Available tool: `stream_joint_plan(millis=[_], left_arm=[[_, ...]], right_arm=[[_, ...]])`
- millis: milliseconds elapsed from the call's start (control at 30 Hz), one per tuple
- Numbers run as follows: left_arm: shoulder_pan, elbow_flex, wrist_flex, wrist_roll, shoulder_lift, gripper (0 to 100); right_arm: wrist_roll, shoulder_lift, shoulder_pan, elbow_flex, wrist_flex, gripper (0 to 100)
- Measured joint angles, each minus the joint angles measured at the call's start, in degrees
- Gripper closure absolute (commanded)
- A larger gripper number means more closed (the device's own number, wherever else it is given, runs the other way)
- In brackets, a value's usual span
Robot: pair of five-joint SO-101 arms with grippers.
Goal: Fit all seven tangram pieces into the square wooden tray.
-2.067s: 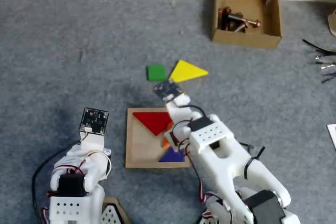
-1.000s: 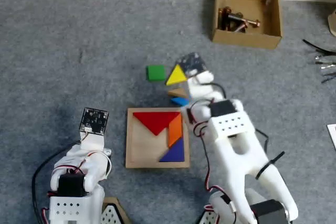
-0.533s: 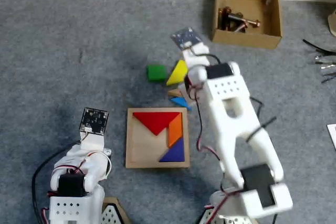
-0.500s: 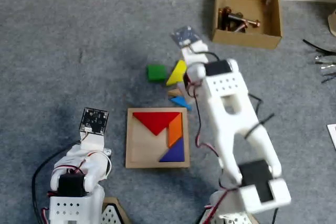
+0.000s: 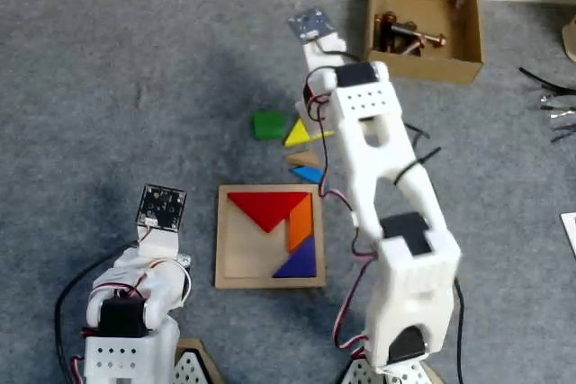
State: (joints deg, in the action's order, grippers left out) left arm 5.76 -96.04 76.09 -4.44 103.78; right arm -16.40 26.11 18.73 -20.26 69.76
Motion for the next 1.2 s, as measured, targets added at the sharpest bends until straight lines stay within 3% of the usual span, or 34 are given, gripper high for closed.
stream_joint_plan(millis=[167, 567, 1200], left_arm=[[0.00, 0.00, 0.00, 0.00, 0.00, 99], [0.00, 0.00, 0.00, 0.00, 0.00, 99], [0.00, 0.00, 0.00, 0.00, 0.00, 99]], right_arm=[[-0.26, 7.56, -0.09, -8.53, 0.00, 73.5], [-0.26, 17.49, 0.35, -20.75, 0.00, 73.5], [-4.40, 23.56, 0.35, -21.63, 0.00, 73.5]])
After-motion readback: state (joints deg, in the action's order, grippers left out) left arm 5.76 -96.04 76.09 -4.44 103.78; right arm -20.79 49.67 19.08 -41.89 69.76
